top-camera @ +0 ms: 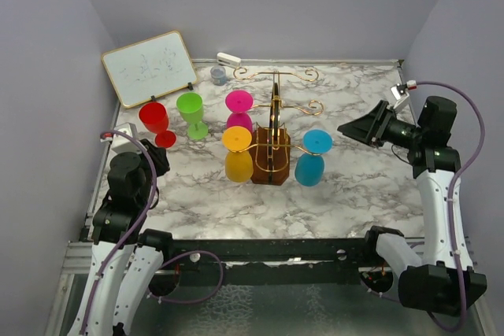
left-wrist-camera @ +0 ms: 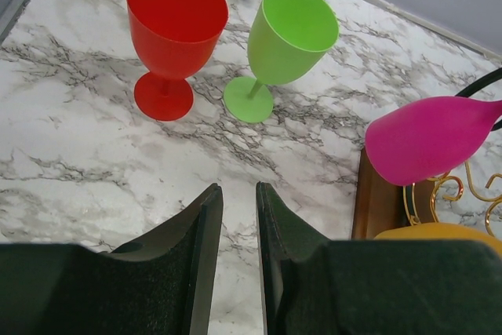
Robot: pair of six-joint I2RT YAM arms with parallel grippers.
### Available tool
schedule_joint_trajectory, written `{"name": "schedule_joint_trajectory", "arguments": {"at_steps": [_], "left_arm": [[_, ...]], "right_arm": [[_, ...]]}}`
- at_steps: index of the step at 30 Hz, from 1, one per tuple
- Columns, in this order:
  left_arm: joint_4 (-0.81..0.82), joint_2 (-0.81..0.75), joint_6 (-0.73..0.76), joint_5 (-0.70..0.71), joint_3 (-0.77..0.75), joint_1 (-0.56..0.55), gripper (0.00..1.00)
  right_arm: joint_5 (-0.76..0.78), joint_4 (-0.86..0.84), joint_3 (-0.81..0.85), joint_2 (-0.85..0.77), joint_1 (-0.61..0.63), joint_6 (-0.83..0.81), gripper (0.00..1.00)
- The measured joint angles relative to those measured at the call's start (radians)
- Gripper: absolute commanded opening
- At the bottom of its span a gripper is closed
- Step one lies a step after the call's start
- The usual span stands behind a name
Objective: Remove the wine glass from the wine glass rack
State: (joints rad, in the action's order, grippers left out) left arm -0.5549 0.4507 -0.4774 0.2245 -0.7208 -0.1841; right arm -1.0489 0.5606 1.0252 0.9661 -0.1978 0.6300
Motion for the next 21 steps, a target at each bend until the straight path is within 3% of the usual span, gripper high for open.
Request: {"name": "schedule_joint_trajectory", "arguments": {"at_steps": [8, 21], "left_arm": [[0.0, 0.0, -0.003, 0.0, 0.0, -0.006, 0.27], [0.0, 0.0, -0.004, 0.0, 0.009, -0.006, 0.27]], "right_arm": [[-0.037, 0.039, -0.121, -0.027, 0.008, -0.024, 0.49], [-0.093, -0.019, -0.139, -0.043, 0.035, 0.003, 0.45]]}}
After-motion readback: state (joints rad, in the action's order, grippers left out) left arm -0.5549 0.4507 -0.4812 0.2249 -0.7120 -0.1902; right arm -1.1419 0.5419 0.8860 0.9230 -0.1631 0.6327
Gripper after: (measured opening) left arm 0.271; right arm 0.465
